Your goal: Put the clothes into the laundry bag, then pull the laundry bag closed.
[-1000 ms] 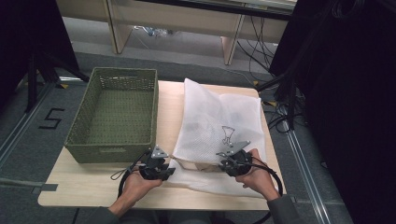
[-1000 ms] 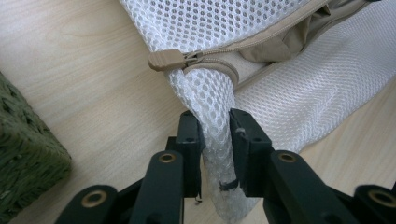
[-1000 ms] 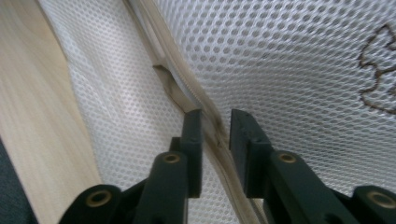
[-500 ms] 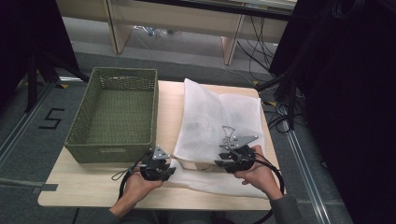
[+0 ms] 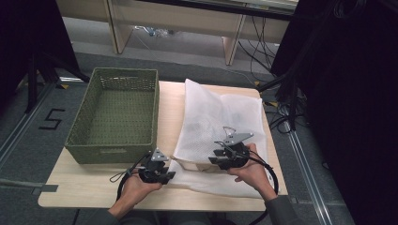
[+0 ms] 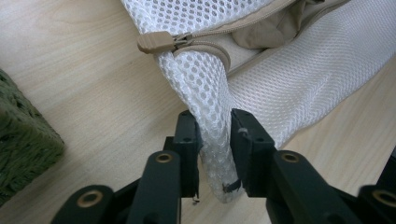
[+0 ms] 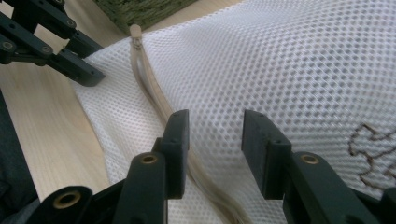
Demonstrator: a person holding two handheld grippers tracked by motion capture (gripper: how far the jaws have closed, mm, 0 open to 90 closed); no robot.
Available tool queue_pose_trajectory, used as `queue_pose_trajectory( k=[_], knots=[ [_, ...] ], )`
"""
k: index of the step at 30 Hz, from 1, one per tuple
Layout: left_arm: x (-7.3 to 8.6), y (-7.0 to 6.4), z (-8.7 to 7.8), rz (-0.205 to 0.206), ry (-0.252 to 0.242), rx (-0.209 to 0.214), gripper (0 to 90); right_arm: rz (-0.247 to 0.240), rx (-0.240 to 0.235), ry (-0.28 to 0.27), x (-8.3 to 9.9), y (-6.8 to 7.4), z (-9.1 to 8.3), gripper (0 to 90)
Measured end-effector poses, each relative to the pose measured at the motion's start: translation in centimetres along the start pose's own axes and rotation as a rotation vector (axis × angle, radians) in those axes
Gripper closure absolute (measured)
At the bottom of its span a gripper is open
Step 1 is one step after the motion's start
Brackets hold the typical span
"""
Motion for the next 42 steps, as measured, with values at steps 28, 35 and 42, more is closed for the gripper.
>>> queue_pose_trajectory(
  k=[28,35,42],
  knots=[
    [-0.1,-1.3,0.3,0.040,-0.002,0.008,80.5,-0.043,-0.057,0.016,-3.0,3.1,5.6,64.8],
    [-0.1,-1.5,0.3,0.040,-0.006,0.009,80.0,-0.026,-0.072,0.016,-3.4,4.0,6.3,66.4],
    [-0.3,-1.7,0.3,0.061,-0.010,0.006,79.4,-0.027,-0.092,0.004,-3.9,4.8,7.0,66.9]
  ],
)
Point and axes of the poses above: each handheld gripper's, and its own axes: z roughly forward along the jaws, x roughly out of its underside, y roughly to its left, the point moved 2 cm from there along z, roughly forward along the jaws, and after that the axes turned 6 degrees about z, right-handed, at the moved point
